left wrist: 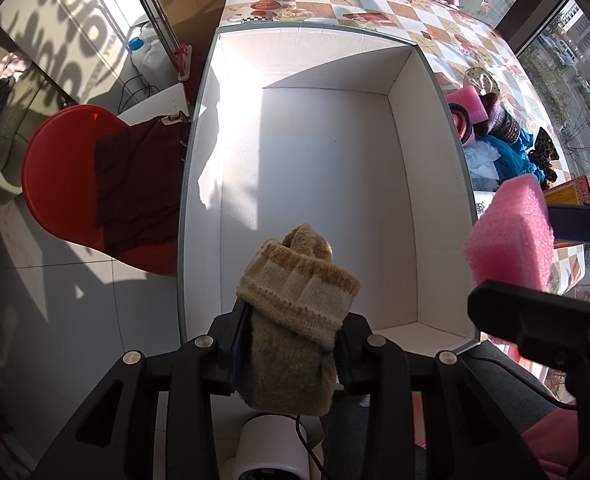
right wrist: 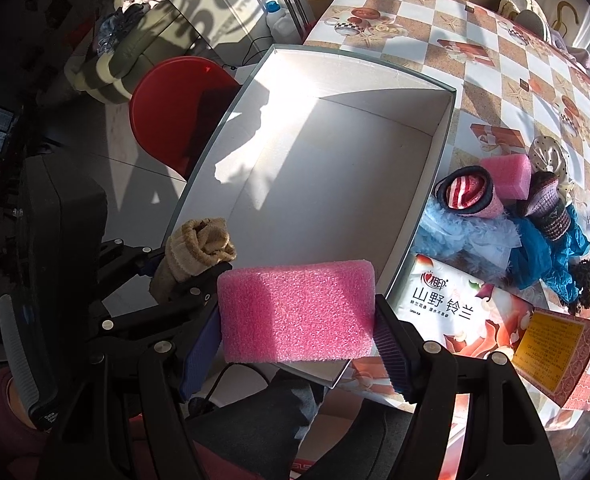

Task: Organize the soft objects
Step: 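Lower both items into the white box and open both grippers, then reach the right gripper to the leopard scrunchie while the left reaches the polka-dot scrunchie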

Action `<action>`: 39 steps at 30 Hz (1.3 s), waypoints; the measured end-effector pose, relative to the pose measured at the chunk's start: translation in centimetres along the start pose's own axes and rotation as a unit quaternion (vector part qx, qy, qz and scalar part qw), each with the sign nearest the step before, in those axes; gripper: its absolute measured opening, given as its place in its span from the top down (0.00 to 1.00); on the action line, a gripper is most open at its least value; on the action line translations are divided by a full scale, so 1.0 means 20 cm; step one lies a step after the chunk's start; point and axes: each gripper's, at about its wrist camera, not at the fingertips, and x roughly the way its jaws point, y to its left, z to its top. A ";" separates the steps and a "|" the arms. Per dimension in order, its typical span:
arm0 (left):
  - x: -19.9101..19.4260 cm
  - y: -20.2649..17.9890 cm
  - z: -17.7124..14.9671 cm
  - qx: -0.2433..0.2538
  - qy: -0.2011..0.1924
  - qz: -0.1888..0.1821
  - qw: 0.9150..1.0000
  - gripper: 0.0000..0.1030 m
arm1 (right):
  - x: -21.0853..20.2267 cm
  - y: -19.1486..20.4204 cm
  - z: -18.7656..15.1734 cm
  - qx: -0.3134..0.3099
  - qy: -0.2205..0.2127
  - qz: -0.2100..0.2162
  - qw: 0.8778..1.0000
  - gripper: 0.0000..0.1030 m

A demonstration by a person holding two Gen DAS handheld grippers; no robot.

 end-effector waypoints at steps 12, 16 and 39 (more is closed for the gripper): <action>-0.08 0.06 0.08 -0.031 -0.040 -0.034 0.998 0.00 | -0.06 -0.11 -0.01 0.042 -0.016 -0.007 0.999 0.01; -0.15 0.01 0.15 -0.018 -0.054 -0.063 0.996 0.00 | -0.17 -0.22 -0.02 0.078 -0.037 -0.004 0.996 0.01; 0.07 -0.95 0.99 0.156 -0.033 -0.024 0.987 0.00 | -0.60 -1.72 -0.36 0.362 -0.049 -0.082 0.927 0.01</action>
